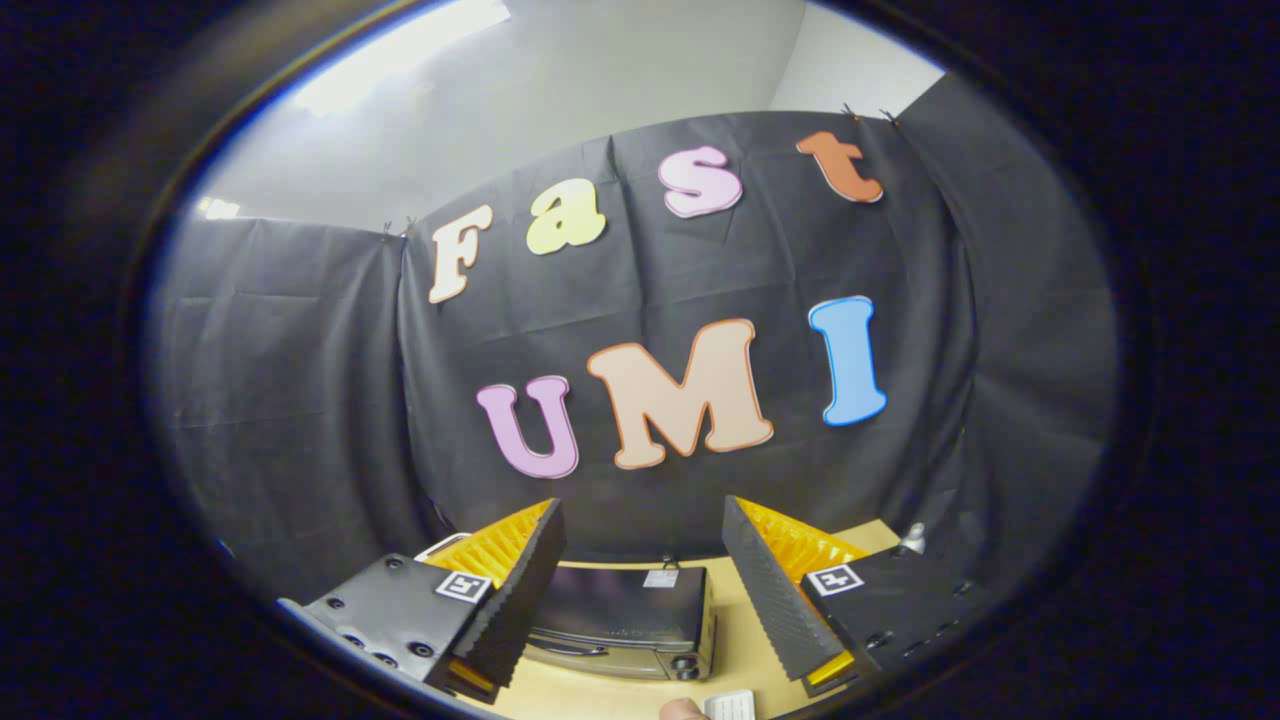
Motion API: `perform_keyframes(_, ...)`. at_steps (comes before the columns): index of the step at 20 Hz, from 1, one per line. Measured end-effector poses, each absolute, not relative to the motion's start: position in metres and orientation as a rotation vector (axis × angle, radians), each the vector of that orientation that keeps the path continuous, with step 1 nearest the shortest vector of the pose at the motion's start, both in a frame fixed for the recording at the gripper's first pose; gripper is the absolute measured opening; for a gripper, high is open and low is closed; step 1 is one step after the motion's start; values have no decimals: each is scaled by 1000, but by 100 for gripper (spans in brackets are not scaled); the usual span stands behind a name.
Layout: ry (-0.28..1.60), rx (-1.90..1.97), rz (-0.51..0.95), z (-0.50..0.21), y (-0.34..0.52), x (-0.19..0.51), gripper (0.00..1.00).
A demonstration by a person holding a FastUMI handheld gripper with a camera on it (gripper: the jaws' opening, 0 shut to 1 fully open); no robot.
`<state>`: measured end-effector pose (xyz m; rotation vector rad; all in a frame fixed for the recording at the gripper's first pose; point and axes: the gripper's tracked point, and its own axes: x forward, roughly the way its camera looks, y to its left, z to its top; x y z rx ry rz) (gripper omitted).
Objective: Open the toaster oven, put the food inside, and close the toaster oven door.
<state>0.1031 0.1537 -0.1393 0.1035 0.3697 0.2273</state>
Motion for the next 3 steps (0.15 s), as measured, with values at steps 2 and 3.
perform_keyframes(2,327,89,224,-117,147,106,98)
perform_keyframes(3,306,83,220,-106,142,108,98)
